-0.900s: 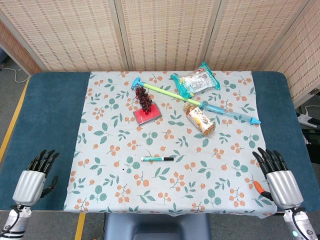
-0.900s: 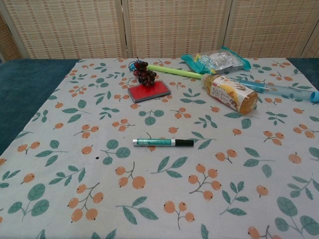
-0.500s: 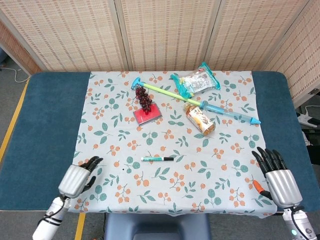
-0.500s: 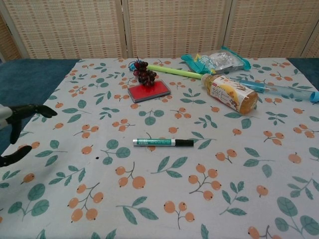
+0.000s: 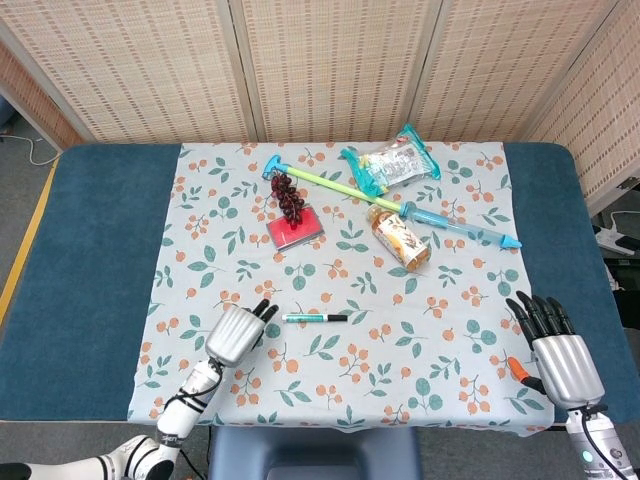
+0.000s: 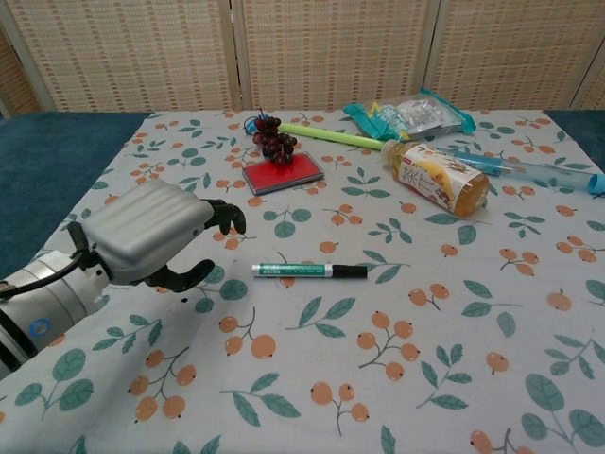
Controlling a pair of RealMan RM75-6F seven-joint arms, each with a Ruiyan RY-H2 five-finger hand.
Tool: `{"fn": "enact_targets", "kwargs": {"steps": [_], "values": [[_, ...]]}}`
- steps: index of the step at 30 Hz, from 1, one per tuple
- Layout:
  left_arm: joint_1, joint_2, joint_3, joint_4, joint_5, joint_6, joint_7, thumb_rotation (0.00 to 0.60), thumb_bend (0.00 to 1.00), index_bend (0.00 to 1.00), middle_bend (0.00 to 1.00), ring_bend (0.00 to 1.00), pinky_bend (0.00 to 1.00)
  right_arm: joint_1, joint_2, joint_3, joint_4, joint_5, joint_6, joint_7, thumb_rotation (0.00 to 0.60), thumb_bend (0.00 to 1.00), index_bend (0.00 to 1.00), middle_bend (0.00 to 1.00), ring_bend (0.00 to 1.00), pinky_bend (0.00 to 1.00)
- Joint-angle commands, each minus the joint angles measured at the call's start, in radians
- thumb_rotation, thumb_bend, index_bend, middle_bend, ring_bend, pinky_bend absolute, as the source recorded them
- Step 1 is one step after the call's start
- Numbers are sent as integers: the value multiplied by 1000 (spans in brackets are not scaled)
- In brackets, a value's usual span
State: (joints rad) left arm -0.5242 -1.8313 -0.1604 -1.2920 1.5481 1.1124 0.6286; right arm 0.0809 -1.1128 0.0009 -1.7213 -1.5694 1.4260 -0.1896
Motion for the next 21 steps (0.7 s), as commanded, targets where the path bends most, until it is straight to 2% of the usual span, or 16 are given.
{"fn": "enact_targets", "kwargs": {"steps": [1, 9, 21], "values": [[-30, -37, -13, 30, -19, -20, 8, 600, 433, 291, 316, 778, 1000, 0, 1, 2, 1, 4, 1, 2, 600, 185, 0, 0, 0, 0], [-84, -116, -10, 116, -47, -48, 23, 600, 427, 301, 312, 778, 1000, 5, -1, 6, 7, 19, -9, 2, 600, 185, 0, 0, 0, 0], [-136, -189, 18, 260, -31, -38, 28, 600, 424, 315, 365, 788, 1000, 8, -4, 9, 10, 30, -13, 0, 600, 185, 0, 0, 0, 0]]}}
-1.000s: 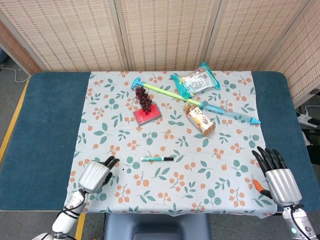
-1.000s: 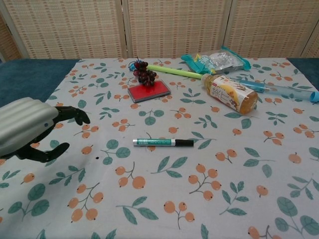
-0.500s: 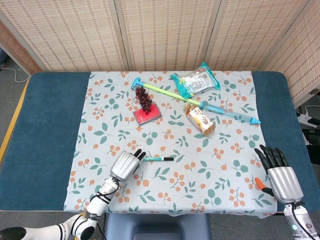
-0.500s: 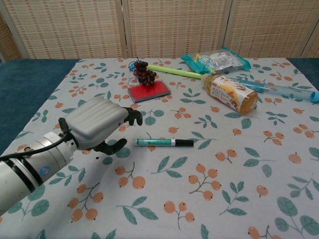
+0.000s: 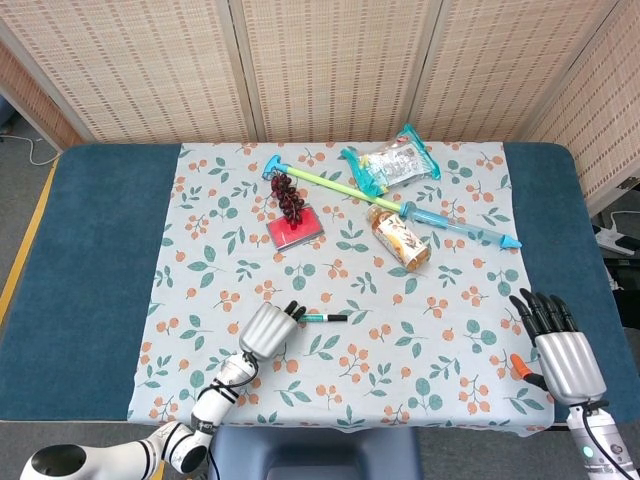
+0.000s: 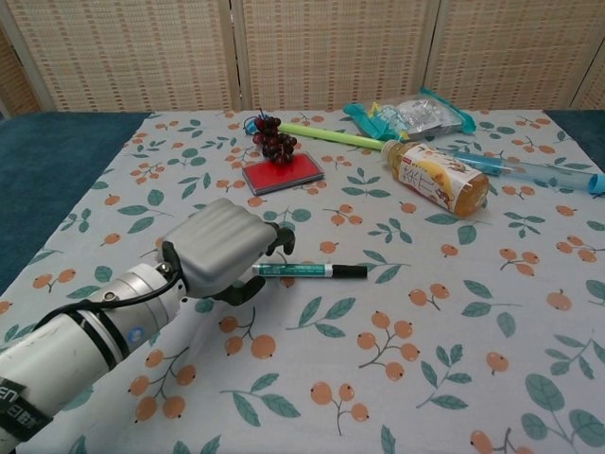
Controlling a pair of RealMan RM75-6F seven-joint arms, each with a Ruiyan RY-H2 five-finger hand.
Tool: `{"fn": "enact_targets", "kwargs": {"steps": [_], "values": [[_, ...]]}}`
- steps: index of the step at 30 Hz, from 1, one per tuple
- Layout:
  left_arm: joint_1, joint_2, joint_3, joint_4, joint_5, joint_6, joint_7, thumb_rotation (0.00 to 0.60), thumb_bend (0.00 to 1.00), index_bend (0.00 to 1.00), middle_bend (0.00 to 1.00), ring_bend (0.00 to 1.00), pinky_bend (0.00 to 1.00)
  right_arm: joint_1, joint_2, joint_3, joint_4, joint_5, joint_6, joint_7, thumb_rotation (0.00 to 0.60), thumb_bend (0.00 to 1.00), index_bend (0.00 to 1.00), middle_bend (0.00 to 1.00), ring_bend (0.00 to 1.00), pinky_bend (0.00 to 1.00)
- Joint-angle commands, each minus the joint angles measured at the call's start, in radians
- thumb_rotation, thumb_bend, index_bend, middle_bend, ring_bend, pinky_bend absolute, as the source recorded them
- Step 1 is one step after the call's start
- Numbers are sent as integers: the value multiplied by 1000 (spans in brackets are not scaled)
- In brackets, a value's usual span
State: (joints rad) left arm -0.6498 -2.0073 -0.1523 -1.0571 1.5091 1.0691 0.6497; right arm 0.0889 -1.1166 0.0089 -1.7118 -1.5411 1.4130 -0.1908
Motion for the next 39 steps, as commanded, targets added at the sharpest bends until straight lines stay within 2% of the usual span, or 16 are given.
{"fn": "enact_targets", "kwargs": {"steps": [1, 12, 25, 32, 39], "values": [[-13, -18, 14, 36, 11, 10, 7, 600, 423, 317, 367, 788, 1000, 1, 0, 2, 1, 3, -1, 1, 600, 185, 0, 0, 0, 0], [-33, -66, 47, 139, 43, 48, -19, 600, 428, 345, 400, 788, 1000, 3, 6, 5, 0, 10, -1, 14, 600, 185, 0, 0, 0, 0], [-43, -92, 52, 199, 37, 60, -19, 600, 428, 409, 485, 796, 1000, 4, 8, 4, 0, 7, 2, 16, 600, 185, 0, 0, 0, 0], [-44, -92, 55, 206, 37, 71, -26, 600, 427, 489, 604, 804, 1000, 5, 6, 3, 1, 6, 1, 14, 600, 185, 0, 0, 0, 0], [-36, -77, 64, 192, 55, 118, -59, 600, 426, 644, 763, 811, 1000, 5, -20, -9, 6, -33, 15, 29, 600, 185, 0, 0, 0, 0]]}}
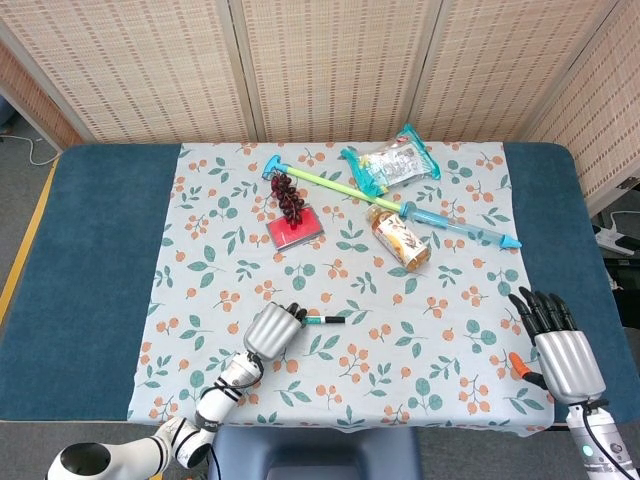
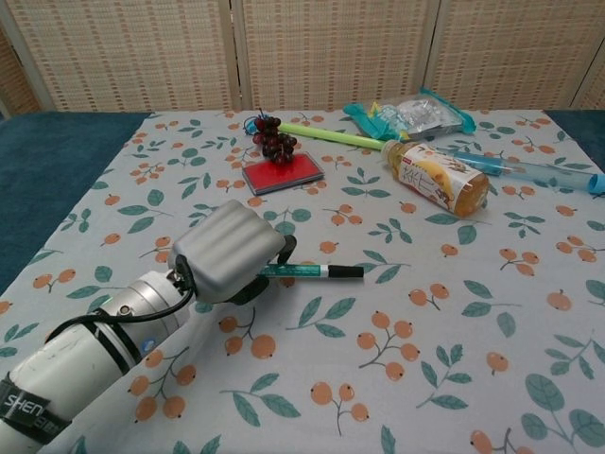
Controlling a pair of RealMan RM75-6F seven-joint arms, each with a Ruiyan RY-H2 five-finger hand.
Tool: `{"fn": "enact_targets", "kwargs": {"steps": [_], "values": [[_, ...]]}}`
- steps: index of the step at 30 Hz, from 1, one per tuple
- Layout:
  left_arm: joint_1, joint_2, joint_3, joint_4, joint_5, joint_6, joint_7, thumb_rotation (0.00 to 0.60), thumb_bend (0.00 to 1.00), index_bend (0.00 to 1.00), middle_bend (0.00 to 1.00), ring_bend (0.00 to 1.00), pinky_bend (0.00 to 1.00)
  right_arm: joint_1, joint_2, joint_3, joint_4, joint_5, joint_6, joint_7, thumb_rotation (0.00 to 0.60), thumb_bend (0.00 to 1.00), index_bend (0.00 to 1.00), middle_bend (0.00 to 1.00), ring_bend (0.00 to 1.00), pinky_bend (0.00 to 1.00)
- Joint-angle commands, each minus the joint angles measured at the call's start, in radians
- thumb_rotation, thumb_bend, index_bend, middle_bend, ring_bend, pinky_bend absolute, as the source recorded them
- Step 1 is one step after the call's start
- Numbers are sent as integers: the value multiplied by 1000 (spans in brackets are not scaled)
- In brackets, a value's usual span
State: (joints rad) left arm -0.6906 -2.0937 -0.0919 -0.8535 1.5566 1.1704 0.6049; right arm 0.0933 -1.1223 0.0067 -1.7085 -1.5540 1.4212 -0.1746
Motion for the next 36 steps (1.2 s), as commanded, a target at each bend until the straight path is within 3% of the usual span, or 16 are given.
{"fn": "enact_targets", "kwargs": {"steps": [1, 5, 13, 24, 36], "values": [[7, 15, 5, -19, 11, 26, -20, 600, 426, 660, 780, 813, 1000, -1, -25, -8, 6, -31, 14, 17, 600, 185, 0, 0, 0, 0], [20, 51, 6, -73, 18, 60, -31, 600, 435, 735, 860, 824, 1000, -6, -109, -6, 25, -78, 59, -8, 600, 185, 2, 0, 0, 0], [52, 139, 4, -246, -8, 66, 29, 600, 438, 752, 879, 825, 1000, 52, -289, 12, 17, -114, -5, -159, 600, 184, 158, 0, 0, 0], [74, 195, 16, -386, -22, 62, 112, 600, 436, 747, 877, 825, 1000, 171, -558, 83, 185, -72, -110, -212, 600, 185, 357, 0, 0, 0], [81, 211, 25, -447, -9, 66, 142, 600, 436, 741, 872, 825, 1000, 228, -699, 105, 277, -59, -112, -229, 600, 186, 414, 0, 0, 0]]}}
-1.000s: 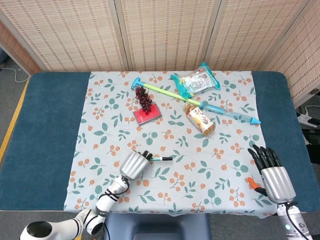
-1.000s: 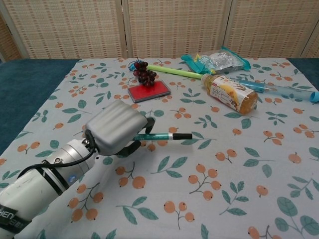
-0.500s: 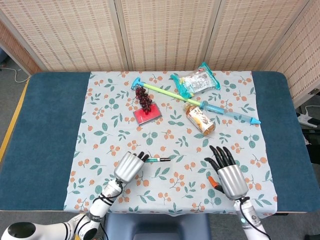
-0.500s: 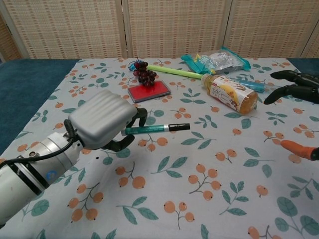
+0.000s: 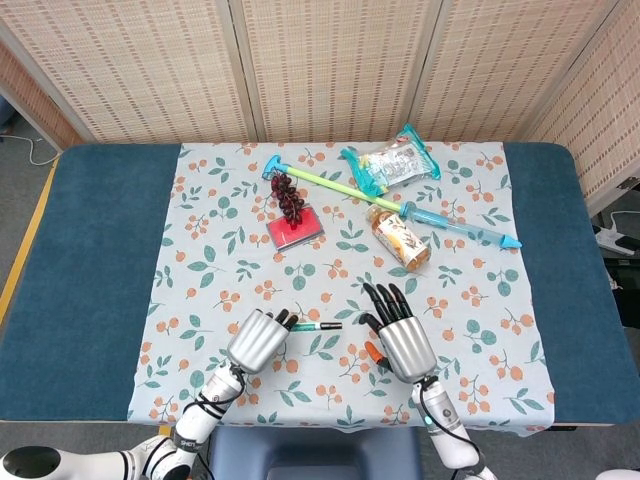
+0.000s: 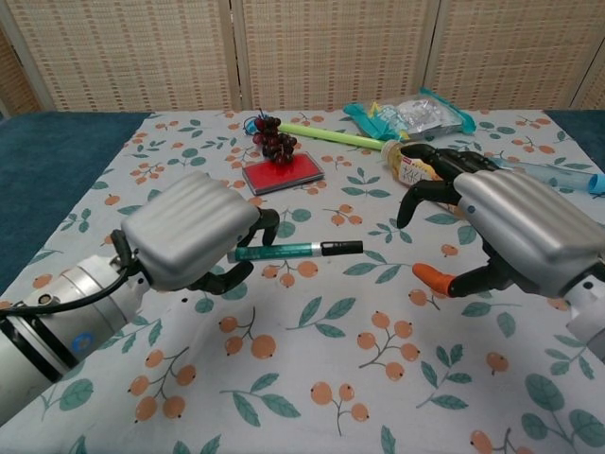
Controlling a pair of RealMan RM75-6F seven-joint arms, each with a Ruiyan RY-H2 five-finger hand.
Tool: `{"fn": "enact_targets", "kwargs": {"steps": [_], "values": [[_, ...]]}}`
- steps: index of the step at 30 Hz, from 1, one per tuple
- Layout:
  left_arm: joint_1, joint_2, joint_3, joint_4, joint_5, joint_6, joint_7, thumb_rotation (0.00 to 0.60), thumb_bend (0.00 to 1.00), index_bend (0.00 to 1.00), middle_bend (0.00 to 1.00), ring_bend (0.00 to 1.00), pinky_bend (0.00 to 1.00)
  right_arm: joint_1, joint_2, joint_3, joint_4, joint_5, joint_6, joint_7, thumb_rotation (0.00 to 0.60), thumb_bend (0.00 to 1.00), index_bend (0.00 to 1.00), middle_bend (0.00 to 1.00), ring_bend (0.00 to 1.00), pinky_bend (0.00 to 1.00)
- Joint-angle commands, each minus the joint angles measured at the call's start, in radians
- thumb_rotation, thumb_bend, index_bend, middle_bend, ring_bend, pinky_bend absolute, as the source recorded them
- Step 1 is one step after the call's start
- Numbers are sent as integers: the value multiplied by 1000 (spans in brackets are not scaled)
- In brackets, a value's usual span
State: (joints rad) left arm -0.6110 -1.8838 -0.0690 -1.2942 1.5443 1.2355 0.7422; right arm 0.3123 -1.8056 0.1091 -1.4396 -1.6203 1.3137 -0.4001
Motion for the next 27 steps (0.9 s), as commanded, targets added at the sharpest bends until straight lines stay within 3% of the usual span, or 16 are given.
{"fn": "enact_targets", "kwargs": {"steps": [1, 27], "values": [[2, 2, 3, -10, 3, 1, 7, 600, 436, 741, 872, 825, 1000, 12, -22, 3, 11, 10, -6, -4, 600, 186, 417, 0, 0, 0], [13, -8, 16, -41, 21, -6, 19, 600, 436, 732, 866, 825, 1000, 65, -131, -1, 80, 58, -18, 28, 600, 191, 478, 0, 0, 0]]}}
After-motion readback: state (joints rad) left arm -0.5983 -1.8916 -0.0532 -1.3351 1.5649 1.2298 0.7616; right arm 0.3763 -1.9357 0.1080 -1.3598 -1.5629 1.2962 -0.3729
